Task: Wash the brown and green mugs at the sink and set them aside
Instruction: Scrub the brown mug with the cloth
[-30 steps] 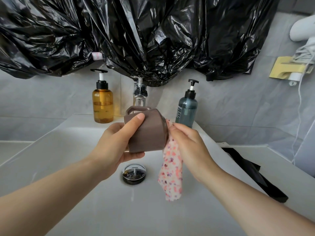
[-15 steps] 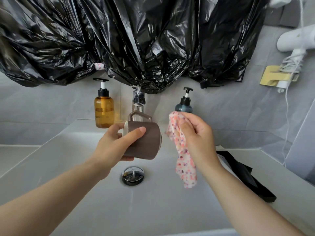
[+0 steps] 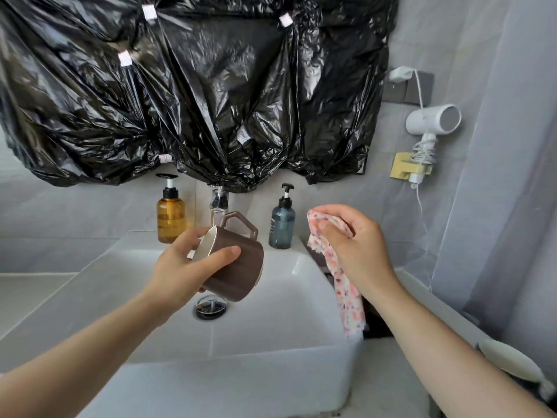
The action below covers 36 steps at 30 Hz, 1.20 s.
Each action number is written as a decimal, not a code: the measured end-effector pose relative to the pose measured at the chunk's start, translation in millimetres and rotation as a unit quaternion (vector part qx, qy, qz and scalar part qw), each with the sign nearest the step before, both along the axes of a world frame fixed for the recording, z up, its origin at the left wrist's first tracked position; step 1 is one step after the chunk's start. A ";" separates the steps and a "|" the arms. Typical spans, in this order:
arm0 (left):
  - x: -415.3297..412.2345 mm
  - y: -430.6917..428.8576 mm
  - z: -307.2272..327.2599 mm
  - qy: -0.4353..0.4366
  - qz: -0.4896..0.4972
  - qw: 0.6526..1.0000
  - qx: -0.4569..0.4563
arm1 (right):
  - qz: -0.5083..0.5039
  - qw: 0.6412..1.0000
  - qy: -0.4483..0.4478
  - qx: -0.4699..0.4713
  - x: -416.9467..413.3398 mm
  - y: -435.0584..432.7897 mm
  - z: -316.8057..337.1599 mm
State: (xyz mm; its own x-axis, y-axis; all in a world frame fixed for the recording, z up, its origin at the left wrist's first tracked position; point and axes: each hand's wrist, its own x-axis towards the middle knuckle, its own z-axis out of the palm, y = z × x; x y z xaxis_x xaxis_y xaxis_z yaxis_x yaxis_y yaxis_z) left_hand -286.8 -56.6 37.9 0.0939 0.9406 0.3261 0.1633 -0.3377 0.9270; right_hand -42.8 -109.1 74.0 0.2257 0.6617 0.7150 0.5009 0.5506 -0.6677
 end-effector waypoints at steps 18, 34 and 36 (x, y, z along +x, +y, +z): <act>36.8 -166.9 -70.9 0.065 -0.091 0.993 -0.031 | -0.125 0.972 0.041 -0.194 105.2 -161.4 -112.5; 33.4 -183.3 -85.0 0.161 -0.083 0.983 0.010 | 0.063 0.962 0.027 -0.266 35.7 -173.9 -113.7; 31.5 -182.9 -84.4 0.178 -0.093 0.979 0.016 | 0.110 0.953 0.040 -0.278 20.0 -175.8 -105.0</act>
